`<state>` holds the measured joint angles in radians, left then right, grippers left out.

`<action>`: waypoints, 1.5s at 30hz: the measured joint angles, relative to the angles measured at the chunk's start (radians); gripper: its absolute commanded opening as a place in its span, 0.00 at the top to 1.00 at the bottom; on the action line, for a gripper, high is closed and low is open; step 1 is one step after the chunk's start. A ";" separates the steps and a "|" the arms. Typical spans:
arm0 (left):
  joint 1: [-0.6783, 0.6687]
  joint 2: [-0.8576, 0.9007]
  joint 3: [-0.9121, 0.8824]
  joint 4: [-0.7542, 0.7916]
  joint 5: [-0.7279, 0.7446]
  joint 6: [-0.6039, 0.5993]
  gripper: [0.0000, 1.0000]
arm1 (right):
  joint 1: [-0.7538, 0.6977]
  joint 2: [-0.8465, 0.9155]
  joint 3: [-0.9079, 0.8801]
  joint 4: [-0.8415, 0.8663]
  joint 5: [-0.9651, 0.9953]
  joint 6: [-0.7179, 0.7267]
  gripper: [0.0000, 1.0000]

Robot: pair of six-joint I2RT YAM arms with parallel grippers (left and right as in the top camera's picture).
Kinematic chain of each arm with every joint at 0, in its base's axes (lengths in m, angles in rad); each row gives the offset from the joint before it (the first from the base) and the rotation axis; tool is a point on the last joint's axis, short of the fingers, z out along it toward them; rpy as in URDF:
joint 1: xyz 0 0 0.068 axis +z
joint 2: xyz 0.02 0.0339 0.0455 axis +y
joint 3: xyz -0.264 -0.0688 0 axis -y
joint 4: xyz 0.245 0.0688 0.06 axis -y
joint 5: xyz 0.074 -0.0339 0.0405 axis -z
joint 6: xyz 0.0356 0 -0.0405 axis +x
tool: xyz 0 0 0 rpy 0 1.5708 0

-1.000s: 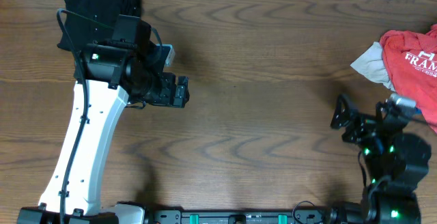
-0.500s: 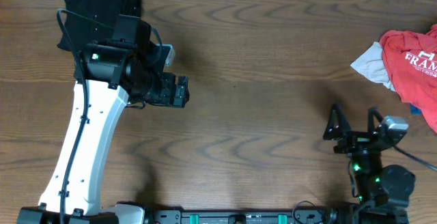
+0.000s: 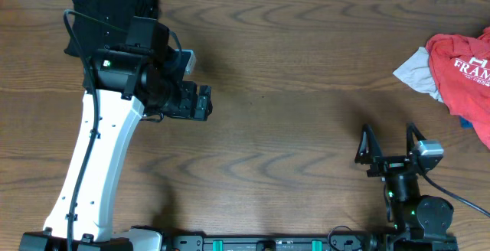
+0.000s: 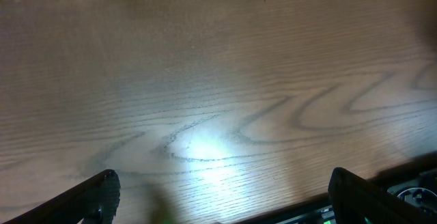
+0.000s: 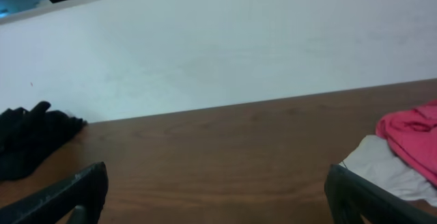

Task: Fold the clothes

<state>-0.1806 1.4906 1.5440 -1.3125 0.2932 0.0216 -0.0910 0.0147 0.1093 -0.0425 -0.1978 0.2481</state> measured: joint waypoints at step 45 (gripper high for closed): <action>0.000 0.000 0.000 0.000 0.000 0.000 0.02 | 0.002 -0.003 -0.102 -0.013 0.039 -0.101 0.01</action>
<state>-0.1806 1.4906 1.5440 -1.3125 0.2932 0.0216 -0.0891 0.0116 0.0071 -0.0555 -0.1585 0.1474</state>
